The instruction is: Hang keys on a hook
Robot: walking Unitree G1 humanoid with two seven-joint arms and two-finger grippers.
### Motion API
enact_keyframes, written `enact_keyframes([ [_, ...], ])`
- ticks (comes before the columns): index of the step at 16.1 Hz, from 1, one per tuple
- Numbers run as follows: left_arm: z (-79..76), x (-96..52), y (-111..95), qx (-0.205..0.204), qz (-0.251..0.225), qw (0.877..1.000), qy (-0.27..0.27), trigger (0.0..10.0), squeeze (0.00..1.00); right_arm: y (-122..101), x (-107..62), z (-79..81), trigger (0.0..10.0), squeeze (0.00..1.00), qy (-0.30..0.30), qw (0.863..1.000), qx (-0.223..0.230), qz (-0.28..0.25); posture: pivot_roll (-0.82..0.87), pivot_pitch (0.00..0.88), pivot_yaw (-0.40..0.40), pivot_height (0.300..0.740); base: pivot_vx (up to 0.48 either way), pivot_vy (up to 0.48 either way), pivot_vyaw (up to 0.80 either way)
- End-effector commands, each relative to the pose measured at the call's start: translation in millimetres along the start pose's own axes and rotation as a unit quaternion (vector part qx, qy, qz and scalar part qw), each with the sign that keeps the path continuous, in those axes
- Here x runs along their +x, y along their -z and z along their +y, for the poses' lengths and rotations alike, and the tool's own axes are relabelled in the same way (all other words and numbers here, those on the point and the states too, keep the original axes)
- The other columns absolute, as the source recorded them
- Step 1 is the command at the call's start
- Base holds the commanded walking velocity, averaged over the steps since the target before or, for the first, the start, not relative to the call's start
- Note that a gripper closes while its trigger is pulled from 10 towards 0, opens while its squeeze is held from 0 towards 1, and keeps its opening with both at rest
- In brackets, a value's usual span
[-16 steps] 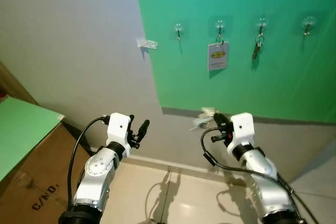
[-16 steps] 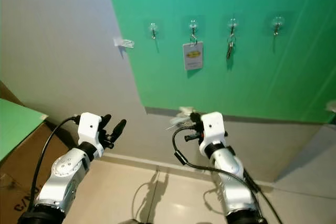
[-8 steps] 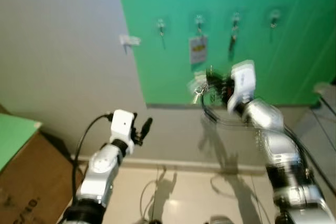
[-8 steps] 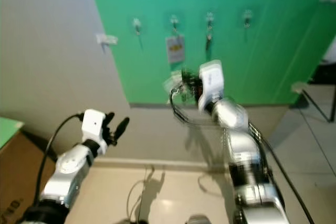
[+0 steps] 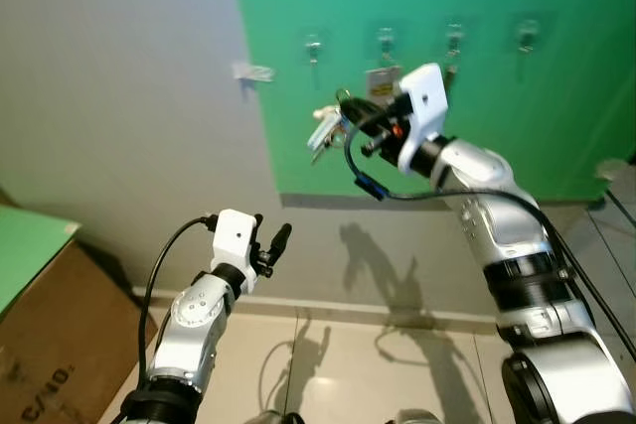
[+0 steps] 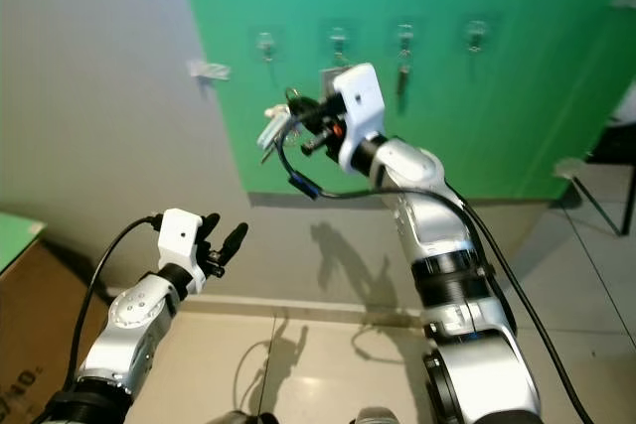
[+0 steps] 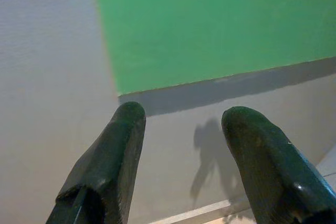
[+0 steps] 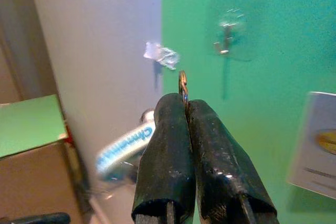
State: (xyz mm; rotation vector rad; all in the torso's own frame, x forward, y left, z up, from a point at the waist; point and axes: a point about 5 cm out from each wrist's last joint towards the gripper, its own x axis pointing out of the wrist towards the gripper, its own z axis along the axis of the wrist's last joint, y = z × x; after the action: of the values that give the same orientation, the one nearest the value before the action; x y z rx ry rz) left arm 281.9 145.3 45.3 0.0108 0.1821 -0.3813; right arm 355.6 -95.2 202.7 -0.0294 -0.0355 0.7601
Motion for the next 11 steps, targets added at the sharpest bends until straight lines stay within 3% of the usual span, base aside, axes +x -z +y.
enact_keyframes([
  [1, 2.4, 1.6, -5, 0.008, -0.006, 1.0, -0.004, 10.0, 0.0, -7, 7.6, 1.8, 0.0, 0.0, -0.013, 1.0, 0.011, -0.004, -0.21, 0.0, 0.089, 0.74, 0.0, 0.0, 0.0],
  [8, 1.0, 0.6, -6, 0.006, -0.01, 1.0, -0.007, 10.0, 0.0, -28, 30.7, 12.7, 0.0, 0.0, -0.055, 0.998, 0.007, -0.023, -0.19, 0.0, 0.069, 0.74, 0.0, 0.0, 0.0],
  [11, 1.0, -2.1, -4, 0.004, -0.009, 1.0, -0.012, 10.0, 0.0, -34, 39.4, 4.4, 0.0, 0.0, -0.019, 0.999, 0.015, -0.04, -0.18, 0.0, 0.064, 0.74, 0.0, 0.0, 0.0],
])
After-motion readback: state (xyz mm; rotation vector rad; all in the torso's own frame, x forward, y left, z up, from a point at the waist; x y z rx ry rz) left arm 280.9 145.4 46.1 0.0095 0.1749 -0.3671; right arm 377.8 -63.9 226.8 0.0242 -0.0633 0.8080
